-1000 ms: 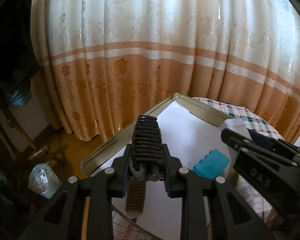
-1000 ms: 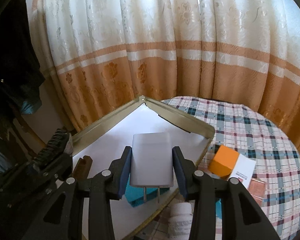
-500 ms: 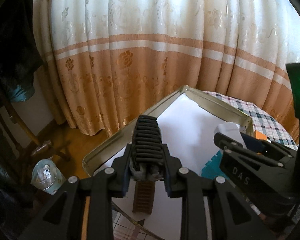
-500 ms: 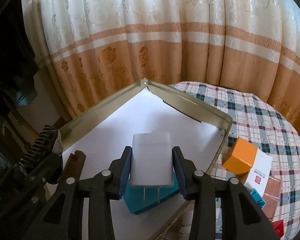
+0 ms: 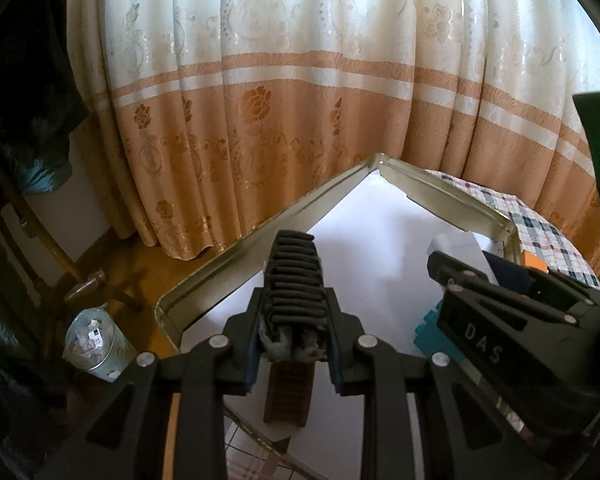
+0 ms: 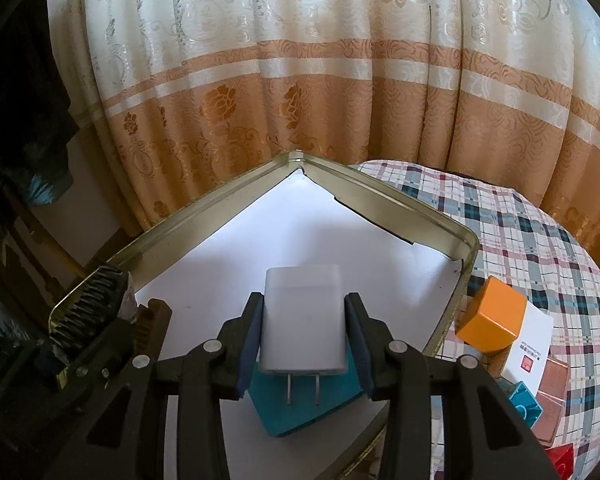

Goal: Organize rigid objects
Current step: 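Lower the charger and brush onto the tray paper and open both tools, then lift both open tools away from the tray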

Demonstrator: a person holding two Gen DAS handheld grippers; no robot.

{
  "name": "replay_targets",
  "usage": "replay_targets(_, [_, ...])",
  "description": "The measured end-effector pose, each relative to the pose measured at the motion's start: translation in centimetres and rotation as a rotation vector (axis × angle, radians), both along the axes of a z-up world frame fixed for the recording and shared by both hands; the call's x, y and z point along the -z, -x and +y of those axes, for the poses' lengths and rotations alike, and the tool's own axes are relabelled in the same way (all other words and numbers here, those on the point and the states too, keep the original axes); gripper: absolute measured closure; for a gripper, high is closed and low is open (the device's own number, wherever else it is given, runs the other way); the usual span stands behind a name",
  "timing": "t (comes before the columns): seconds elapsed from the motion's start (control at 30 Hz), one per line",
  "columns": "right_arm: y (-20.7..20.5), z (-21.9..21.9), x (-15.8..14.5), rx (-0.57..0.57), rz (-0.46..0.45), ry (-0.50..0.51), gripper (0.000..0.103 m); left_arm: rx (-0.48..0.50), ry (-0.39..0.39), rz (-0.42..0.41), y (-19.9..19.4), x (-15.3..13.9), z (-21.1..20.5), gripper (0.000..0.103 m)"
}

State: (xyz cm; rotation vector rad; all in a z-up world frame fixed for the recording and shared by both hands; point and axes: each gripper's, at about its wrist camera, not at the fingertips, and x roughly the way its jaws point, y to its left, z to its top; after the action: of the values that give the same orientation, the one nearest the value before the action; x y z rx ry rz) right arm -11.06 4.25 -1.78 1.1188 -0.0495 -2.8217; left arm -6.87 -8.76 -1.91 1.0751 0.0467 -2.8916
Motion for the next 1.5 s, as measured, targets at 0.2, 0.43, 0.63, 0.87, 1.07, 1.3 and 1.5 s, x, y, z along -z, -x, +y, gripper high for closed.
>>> replay_targets(0.2, [0.0, 0.0, 0.0, -0.009, -0.008, 0.008, 0.035, -0.027, 0.02, 0.019, -0.4, -0.1, -0.1, 0.071])
replay_targets(0.43, [-1.1, 1.7, -1.5, 0.06, 0.038, 0.017, 0.034, -0.123, -0.003, 0.102, -1.6, -1.4, -1.6, 0.007])
replay_targets(0.63, [-3.1, 3.2, -2.8, 0.119, 0.12, -0.004, 0.025, -0.11, -0.013, 0.186, -3.2, -2.6, -0.6, 0.003])
replay_targets(0.87, [-5.6, 5.8, -4.2, 0.171, 0.187, -0.017, 0.022, -0.06, 0.001, 0.198, -3.8, -2.8, 1.7, 0.001])
replay_targets(1.07, [-7.5, 8.2, -4.4, 0.217, 0.219, -0.024, 0.021, -0.027, 0.02, 0.202, -4.7, -2.7, 3.8, 0.001])
replay_targets(1.3, [-8.9, 10.5, -3.9, 0.261, 0.225, -0.014, 0.021, 0.0, 0.045, 0.207, -5.6, -2.3, 6.0, 0.001])
replay_targets(1.5, [-10.1, 12.2, -3.3, 0.294, 0.237, 0.0, 0.021, 0.034, 0.065, 0.239, -6.6, -2.2, 8.0, 0.001])
